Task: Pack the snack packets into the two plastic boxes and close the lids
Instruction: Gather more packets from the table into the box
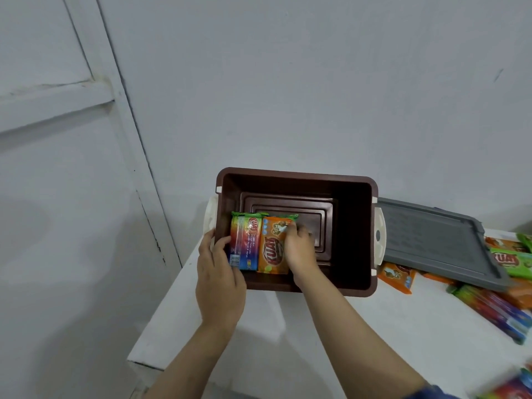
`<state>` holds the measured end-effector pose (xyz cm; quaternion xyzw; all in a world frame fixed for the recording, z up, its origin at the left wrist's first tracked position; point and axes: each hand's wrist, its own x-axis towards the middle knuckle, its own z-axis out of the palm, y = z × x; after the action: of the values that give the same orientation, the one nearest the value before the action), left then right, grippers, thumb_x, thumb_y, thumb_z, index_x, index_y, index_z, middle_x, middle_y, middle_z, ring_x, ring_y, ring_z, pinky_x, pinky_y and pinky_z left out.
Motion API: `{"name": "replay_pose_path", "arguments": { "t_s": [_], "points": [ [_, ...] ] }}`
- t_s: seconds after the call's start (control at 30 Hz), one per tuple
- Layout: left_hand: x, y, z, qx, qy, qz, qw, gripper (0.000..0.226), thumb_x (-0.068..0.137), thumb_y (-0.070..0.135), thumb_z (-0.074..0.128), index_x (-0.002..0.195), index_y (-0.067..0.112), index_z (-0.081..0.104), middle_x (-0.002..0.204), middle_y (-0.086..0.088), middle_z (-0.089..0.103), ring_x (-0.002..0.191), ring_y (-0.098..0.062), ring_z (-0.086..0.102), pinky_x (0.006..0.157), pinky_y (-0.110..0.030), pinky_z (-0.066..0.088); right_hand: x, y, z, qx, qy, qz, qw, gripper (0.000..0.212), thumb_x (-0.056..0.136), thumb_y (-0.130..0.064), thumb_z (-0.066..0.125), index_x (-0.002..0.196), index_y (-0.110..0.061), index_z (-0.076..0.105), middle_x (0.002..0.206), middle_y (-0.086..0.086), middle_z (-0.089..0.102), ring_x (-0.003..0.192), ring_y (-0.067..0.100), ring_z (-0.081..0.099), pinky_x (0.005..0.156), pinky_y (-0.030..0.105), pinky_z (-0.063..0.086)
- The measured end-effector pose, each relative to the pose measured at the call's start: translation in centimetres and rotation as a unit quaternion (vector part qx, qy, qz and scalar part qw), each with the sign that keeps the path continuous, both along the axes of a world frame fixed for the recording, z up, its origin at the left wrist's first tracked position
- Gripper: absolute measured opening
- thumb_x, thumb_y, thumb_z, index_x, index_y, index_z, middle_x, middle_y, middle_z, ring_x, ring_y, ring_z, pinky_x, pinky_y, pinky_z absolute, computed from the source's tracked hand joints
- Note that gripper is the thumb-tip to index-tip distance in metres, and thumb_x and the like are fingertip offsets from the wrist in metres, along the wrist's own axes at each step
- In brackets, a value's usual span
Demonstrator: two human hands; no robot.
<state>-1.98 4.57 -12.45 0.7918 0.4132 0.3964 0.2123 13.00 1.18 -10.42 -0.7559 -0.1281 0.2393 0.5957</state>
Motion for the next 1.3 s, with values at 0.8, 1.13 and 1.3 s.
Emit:
{"name": "replay_pose_path", "arguments": {
  "t_s": [0.8,1.13,1.3],
  "points": [
    [0.8,1.6,2.7,-0.071,-0.066,-0.029,0.995,0.015,0.100,0.023,0.043,0.096,0.024,0.057,0.126,-0.002,0.054,0.102,-0.005,0.046,0.066,-0.010,0.036,-0.9,-9.3,2.5,-0.284,-0.579,0.109,0.756,0.051,0.104,-0.045,0.022,0.089,-0.021,0.065,0.081,-0.002,0.067,0.077,0.021,0.060,0.068,0.032,0.029],
    [1.1,-5.1,2.2,-0.036,-0.039,-0.015,0.998,0.021,0.100,0.024,0.037,0.095,0.021,0.057,0.106,0.001,0.058,0.086,-0.008,0.049,0.058,-0.016,0.036,-1.6,-16.0,3.0,-0.324,-0.568,0.056,0.755,0.022,0.069,-0.035,0.085,0.072,-0.021,0.069,0.047,-0.007,0.054,0.039,0.013,0.051,0.047,0.025,0.043],
    [1.6,-8.3,1.7,-0.042,-0.027,-0.042,0.998,0.025,0.101,0.028,0.035,0.098,0.017,0.057,0.116,-0.004,0.054,0.093,-0.011,0.051,0.065,-0.022,0.040,-1.4,-19.5,2.7,-0.297,-0.514,0.017,0.804,0.045,0.099,-0.047,0.041,0.072,-0.021,0.066,0.059,-0.006,0.062,0.054,0.014,0.058,0.064,0.028,0.049]
  ]
}}
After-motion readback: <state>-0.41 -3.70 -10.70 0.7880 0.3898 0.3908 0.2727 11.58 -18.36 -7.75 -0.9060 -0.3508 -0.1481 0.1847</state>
